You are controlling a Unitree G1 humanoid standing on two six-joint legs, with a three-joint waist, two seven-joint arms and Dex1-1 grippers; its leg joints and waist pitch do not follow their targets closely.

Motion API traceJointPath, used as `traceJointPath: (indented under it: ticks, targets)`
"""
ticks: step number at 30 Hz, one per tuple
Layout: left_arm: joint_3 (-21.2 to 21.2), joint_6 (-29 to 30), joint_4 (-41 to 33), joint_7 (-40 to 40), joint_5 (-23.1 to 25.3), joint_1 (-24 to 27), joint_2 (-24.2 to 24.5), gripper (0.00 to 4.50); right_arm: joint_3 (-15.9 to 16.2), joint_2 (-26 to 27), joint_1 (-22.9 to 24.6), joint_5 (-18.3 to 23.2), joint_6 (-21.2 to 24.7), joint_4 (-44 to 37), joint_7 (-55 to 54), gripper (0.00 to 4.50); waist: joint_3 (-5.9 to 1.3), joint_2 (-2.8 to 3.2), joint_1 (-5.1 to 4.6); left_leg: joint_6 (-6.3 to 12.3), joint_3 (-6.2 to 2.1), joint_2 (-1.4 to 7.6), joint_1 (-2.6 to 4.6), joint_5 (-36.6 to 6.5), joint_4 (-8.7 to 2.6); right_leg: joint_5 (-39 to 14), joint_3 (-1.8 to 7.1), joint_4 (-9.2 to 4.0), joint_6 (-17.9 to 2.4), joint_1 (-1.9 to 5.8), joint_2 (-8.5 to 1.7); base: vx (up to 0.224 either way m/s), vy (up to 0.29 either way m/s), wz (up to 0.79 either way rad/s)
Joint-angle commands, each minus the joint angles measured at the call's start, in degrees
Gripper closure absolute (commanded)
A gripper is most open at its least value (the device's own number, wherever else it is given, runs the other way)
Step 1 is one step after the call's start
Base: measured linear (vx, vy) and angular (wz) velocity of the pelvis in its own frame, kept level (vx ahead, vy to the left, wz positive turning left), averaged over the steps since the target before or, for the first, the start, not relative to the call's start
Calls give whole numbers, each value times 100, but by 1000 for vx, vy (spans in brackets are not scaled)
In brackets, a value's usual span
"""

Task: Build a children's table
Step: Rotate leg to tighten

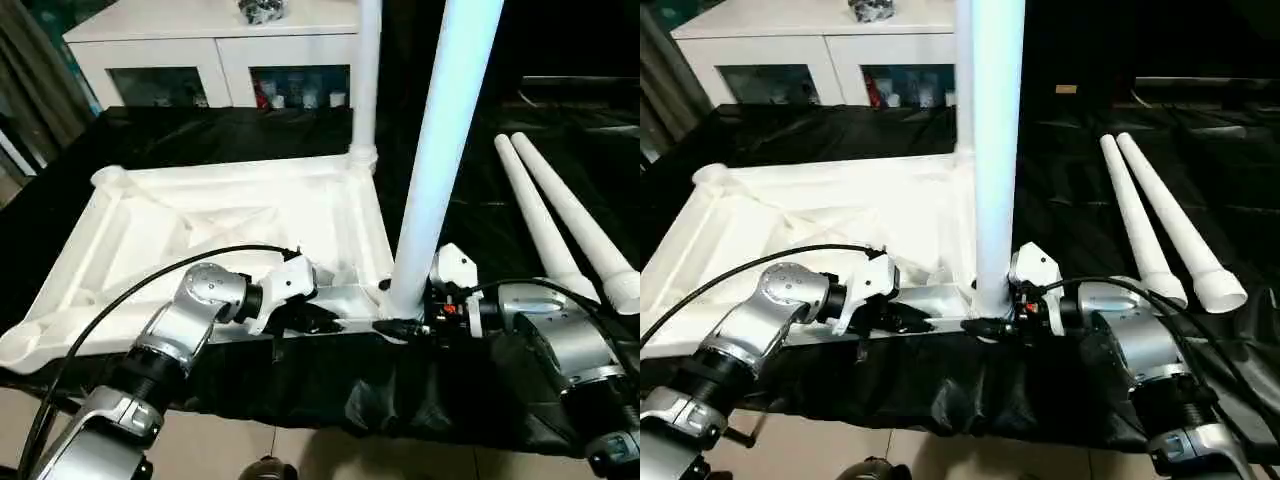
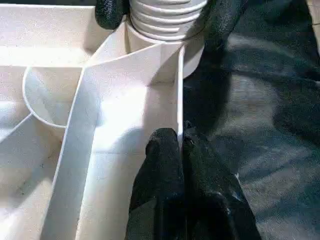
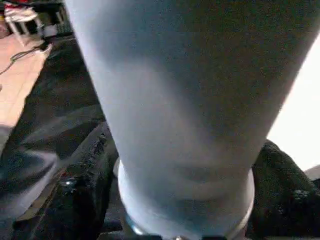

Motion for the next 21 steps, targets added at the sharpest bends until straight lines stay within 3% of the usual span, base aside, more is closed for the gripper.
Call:
traceJointPath:
  ticks: [1,10,11,14,16,17,21]
  targets:
    - [73,-38,43,67,-94,-260,43,450,237,43,27,149,113,-256,319,139,-426,-114,1,555,-69,284,108,-1025,-370,-842,215,-385,-1418,266,-321,0,0,0]
    - [146,8,79,-22,-183,-283,-22,450,252,147,197,133,129,-356,221,169,-438,-116,44,591,-73,282,94,-919,-355,-651,208,-358,-1463,273,-319,0,0,0]
    - [218,122,90,169,-201,-260,-135,450,175,324,245,66,133,-291,-192,169,-430,-123,43,582,-68,282,94,-920,-358,-668,213,-366,-1458,271,-326,0,0,0]
    - [291,288,167,679,-105,-255,-347,450,38,664,271,-106,159,-97,-993,171,-413,-122,12,466,-74,271,96,-1026,-379,-894,211,-387,-1409,253,-321,0,0,0]
    - [313,318,288,1247,60,-253,-589,450,-116,1084,226,-352,73,213,-1991,171,-386,-108,-42,287,-84,254,107,-1253,-413,-1381,207,-439,-1283,252,-331,0,0,0]
    - [313,318,288,1247,60,-253,-589,450,-116,1084,226,-352,73,213,-1991,171,-367,-115,-81,183,-94,245,122,-1490,-440,-1712,199,-483,-1201,256,-335,0,0,0]
    - [321,324,343,1625,146,-246,-784,450,-240,1381,180,-467,94,412,-2653,171,-364,-120,-130,104,-106,249,154,-1730,-470,-2071,220,-536,-993,249,-331,0,0,0]
